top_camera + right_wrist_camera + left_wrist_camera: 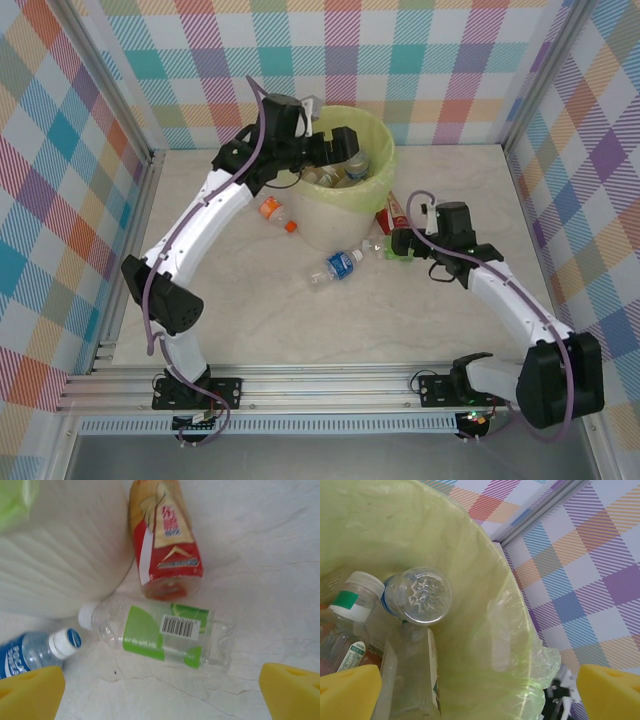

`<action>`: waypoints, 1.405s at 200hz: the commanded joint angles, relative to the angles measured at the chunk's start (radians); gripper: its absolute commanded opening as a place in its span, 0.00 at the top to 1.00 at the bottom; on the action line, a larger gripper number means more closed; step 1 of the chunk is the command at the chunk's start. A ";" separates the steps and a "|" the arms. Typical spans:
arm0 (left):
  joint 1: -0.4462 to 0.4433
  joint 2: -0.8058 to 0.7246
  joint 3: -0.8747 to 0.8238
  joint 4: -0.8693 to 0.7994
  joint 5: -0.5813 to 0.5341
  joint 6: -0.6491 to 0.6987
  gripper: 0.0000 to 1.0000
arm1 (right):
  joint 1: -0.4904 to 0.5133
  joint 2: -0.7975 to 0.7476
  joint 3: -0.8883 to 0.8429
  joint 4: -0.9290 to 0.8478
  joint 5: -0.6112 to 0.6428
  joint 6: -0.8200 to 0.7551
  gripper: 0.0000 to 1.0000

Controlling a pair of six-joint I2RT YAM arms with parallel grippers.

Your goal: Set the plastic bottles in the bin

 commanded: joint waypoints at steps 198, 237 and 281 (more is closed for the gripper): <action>0.026 -0.699 -0.882 0.429 -0.519 -0.144 0.00 | 0.018 0.565 0.240 -0.189 -0.056 -0.800 0.05; 0.055 -0.706 -0.924 0.446 -0.524 -0.159 0.00 | 0.049 0.572 0.226 -0.225 -0.017 -0.798 0.17; 0.083 -0.711 -0.964 0.472 -0.495 -0.163 0.00 | 0.063 0.576 0.199 -0.180 0.044 -0.783 0.29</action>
